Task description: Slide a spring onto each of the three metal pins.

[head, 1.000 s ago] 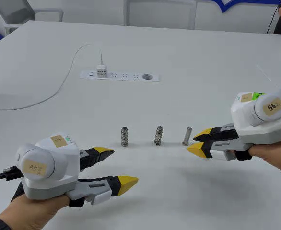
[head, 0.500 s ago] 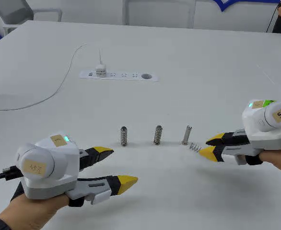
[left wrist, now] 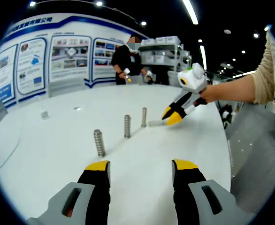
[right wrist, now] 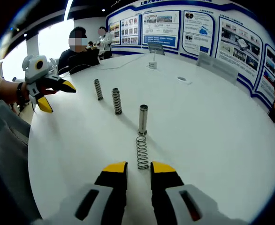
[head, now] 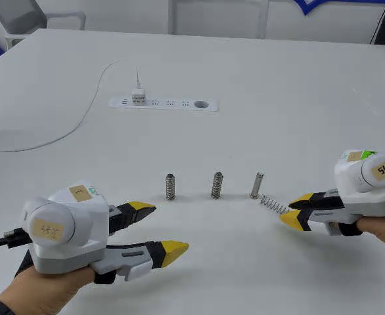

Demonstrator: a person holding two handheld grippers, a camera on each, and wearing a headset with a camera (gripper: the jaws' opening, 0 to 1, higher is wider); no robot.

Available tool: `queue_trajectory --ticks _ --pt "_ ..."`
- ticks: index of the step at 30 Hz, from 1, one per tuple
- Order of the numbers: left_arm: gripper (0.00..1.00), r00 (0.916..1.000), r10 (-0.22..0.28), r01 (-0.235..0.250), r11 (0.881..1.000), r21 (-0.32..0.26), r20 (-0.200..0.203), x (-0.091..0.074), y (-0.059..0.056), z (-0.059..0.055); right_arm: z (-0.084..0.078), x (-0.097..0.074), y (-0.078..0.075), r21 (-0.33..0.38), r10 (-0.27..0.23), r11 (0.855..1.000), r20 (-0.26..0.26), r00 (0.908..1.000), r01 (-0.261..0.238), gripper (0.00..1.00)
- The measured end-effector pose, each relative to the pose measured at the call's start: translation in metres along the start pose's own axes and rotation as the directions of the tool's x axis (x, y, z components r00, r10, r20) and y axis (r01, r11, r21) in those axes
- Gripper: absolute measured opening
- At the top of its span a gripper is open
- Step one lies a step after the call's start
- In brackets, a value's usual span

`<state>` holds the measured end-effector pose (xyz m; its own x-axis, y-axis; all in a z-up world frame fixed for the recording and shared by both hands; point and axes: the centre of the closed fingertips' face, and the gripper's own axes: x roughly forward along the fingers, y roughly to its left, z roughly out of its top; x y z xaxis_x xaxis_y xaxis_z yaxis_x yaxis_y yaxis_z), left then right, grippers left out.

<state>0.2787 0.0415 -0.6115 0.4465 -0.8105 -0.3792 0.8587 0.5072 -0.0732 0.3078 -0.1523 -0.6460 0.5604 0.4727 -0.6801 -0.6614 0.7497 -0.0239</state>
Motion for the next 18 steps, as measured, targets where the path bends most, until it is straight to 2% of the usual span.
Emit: queue_trajectory --ticks 18 --pt "0.53 1.0000 0.004 -0.004 1.000 0.001 -0.009 -0.0003 0.0010 -0.0013 -0.0058 0.0101 -0.0063 0.043 -0.008 0.999 0.020 0.9998 0.008 0.17"
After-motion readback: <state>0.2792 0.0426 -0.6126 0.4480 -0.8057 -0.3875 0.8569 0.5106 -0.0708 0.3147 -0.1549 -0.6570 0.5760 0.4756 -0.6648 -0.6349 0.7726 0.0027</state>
